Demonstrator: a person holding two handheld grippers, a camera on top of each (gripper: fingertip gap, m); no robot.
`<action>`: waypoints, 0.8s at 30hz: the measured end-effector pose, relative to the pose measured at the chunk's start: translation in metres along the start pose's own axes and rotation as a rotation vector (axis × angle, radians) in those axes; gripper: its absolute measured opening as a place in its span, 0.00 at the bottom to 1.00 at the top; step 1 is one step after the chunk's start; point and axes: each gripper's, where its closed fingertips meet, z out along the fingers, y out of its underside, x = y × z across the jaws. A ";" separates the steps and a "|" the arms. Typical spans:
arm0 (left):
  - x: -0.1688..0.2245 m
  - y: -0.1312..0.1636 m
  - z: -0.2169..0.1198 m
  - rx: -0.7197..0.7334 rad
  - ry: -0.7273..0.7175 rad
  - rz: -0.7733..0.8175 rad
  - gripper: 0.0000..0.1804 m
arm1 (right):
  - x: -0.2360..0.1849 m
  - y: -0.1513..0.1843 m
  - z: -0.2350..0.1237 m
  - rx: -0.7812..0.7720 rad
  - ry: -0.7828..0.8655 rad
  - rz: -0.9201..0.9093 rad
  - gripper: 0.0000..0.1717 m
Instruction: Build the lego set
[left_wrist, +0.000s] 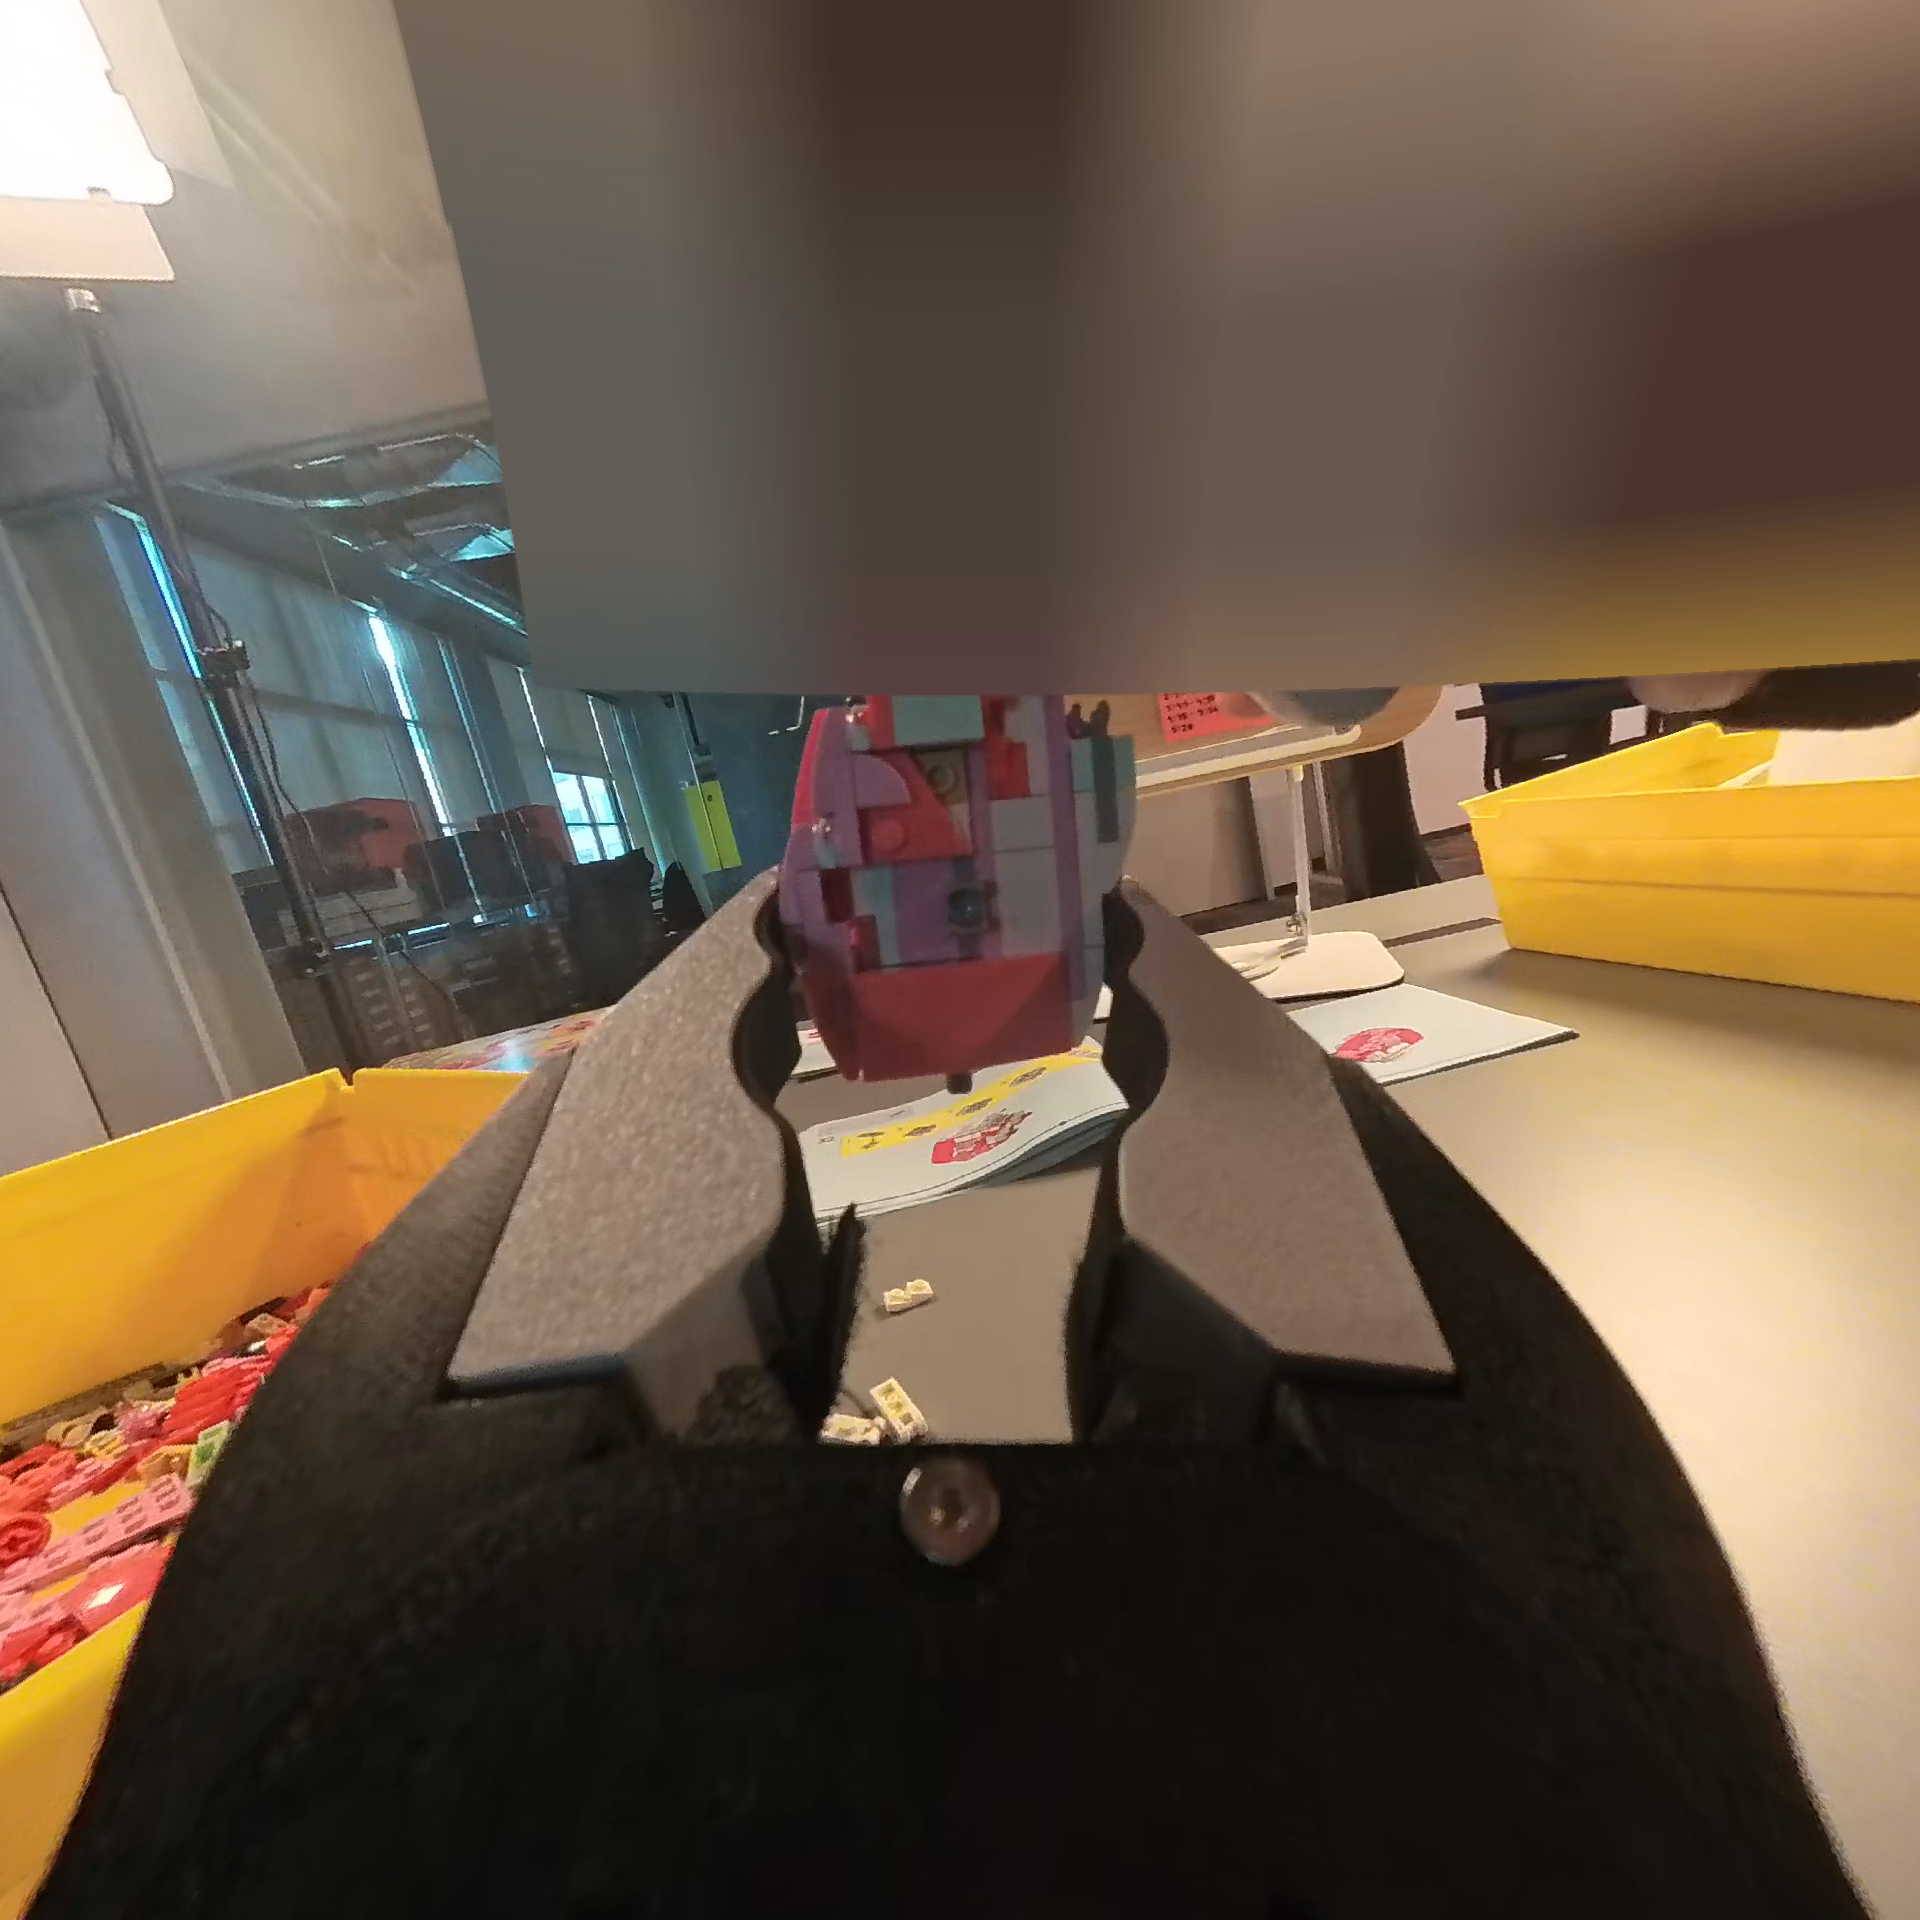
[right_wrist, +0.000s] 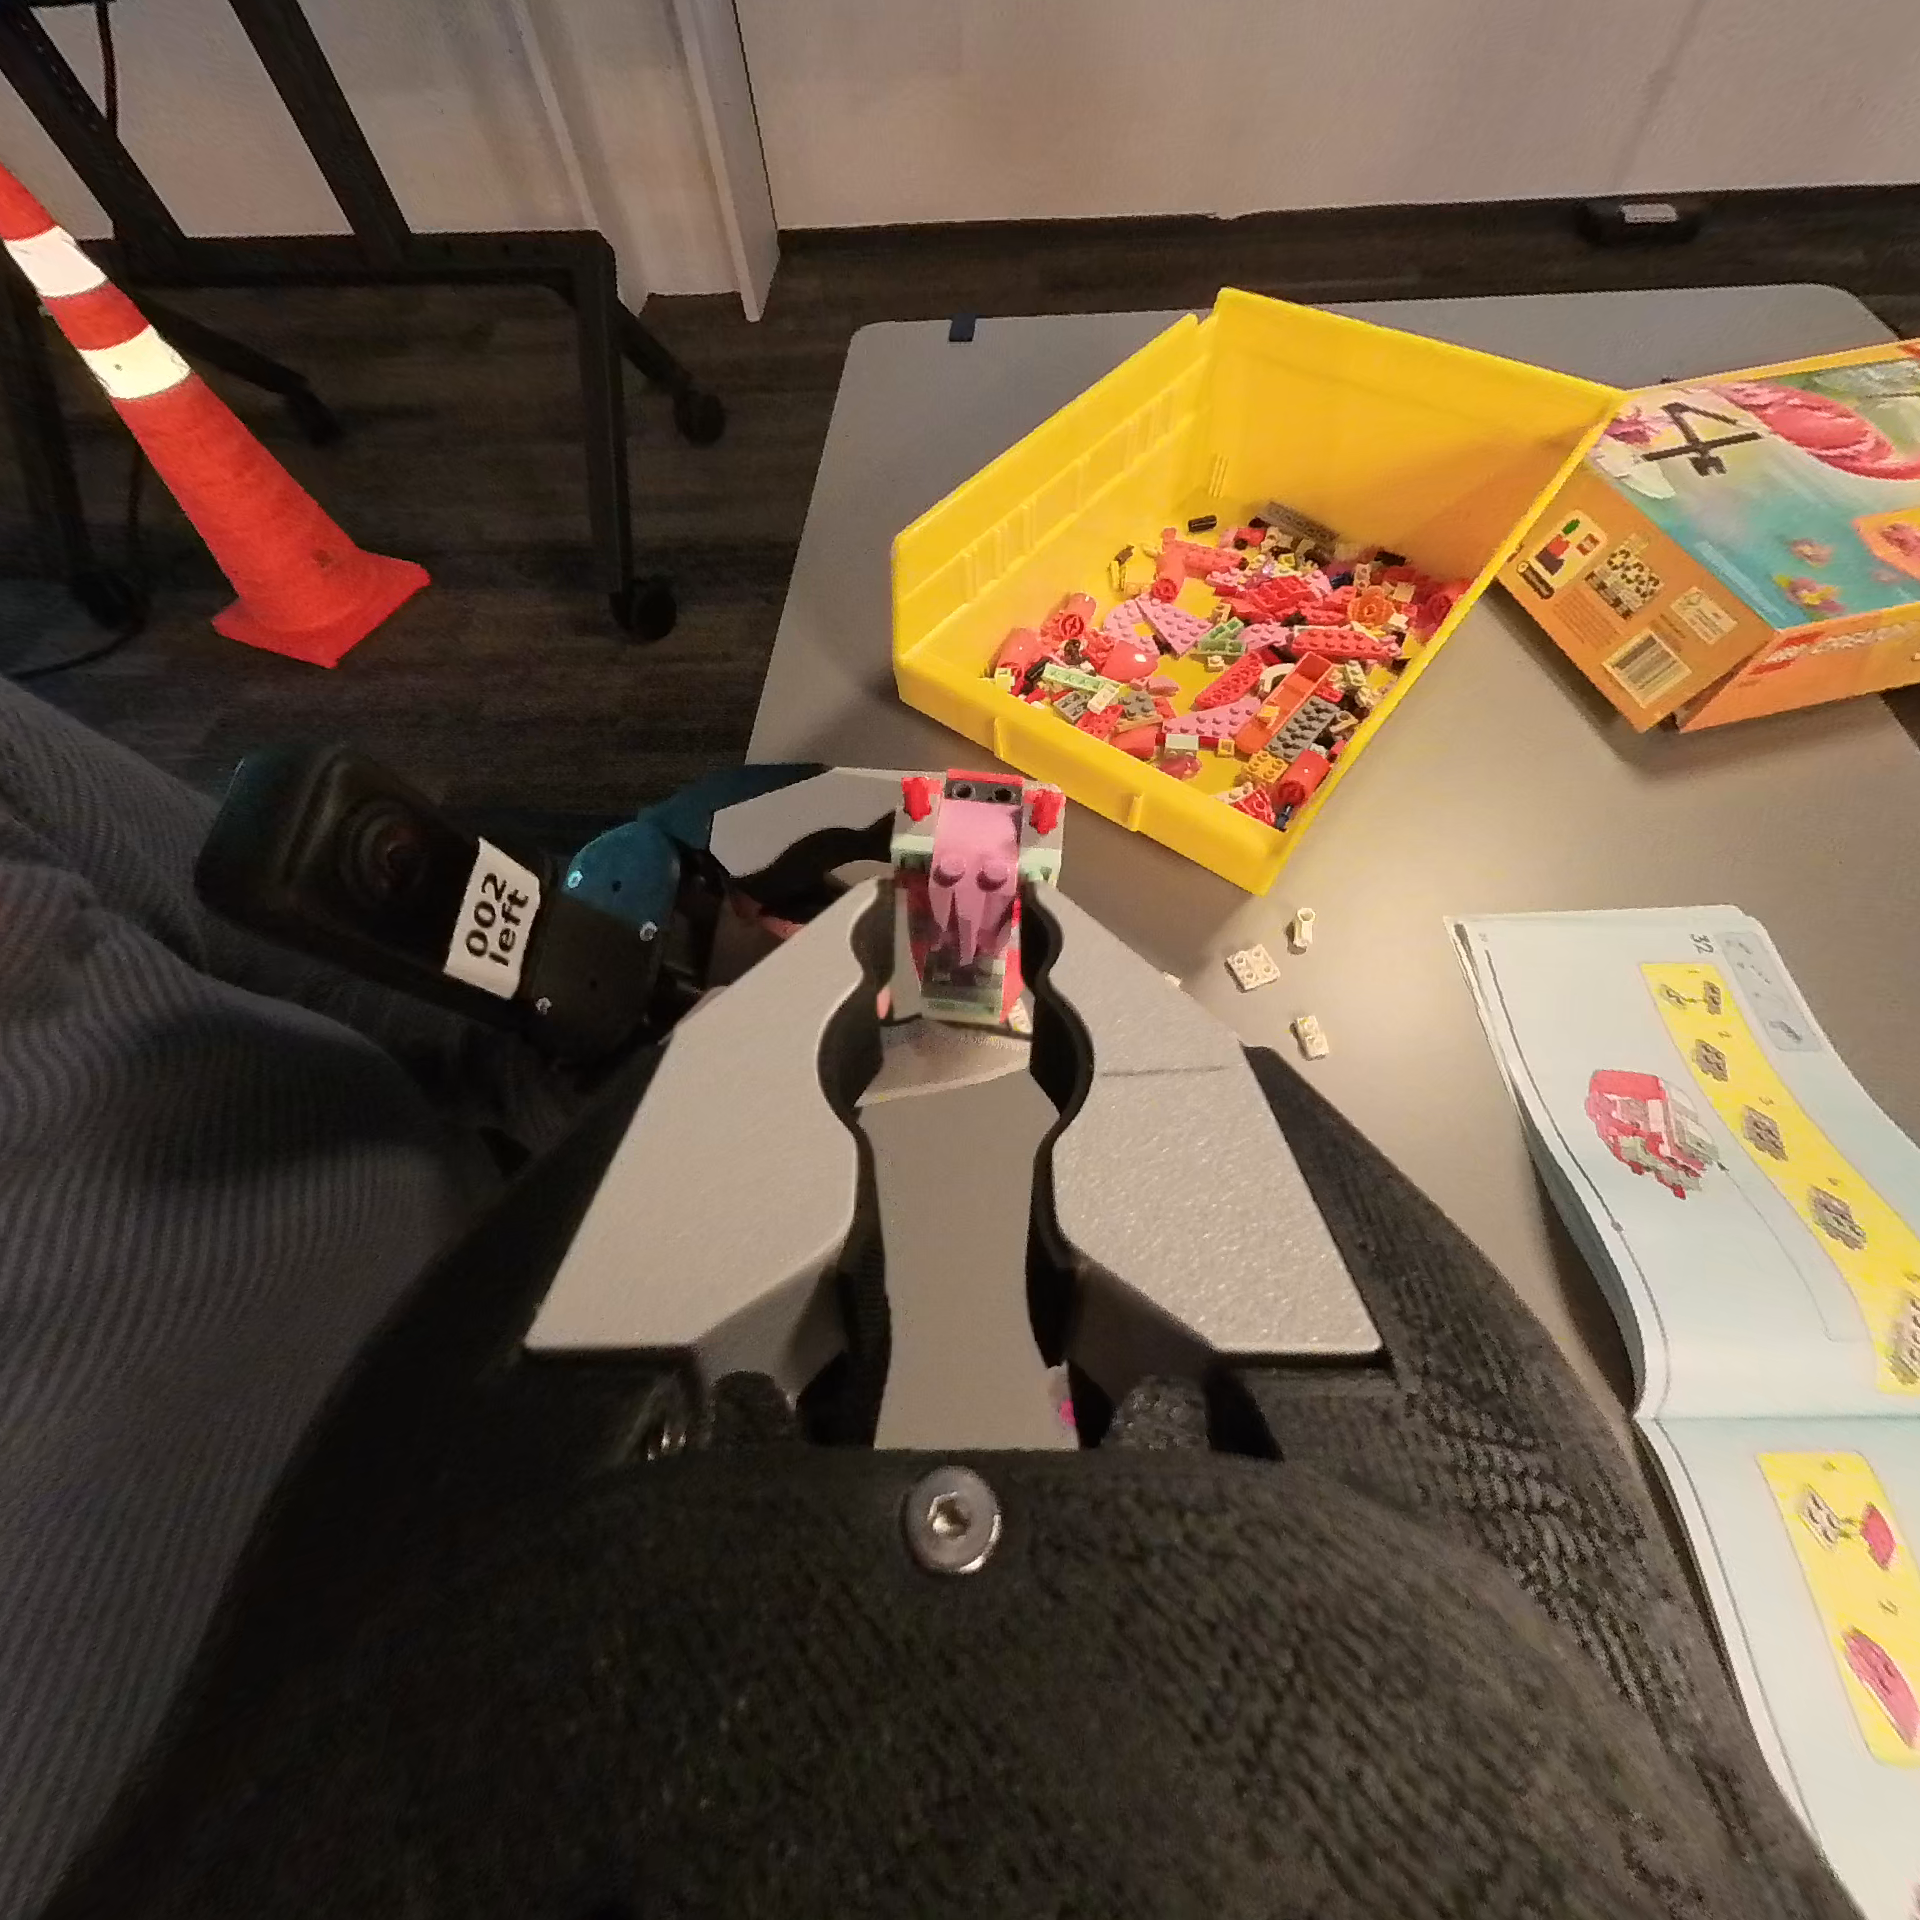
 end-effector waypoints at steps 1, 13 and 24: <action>0.000 0.000 0.000 -0.001 0.001 -0.004 0.31 | 0.000 -0.001 0.000 0.003 0.002 -0.005 0.14; -0.005 0.007 0.002 -0.028 0.011 -0.101 0.31 | 0.013 0.000 -0.019 0.031 0.018 -0.085 0.05; 0.002 0.000 -0.001 0.002 0.007 0.002 0.31 | 0.002 0.002 -0.012 0.012 -0.033 -0.108 0.02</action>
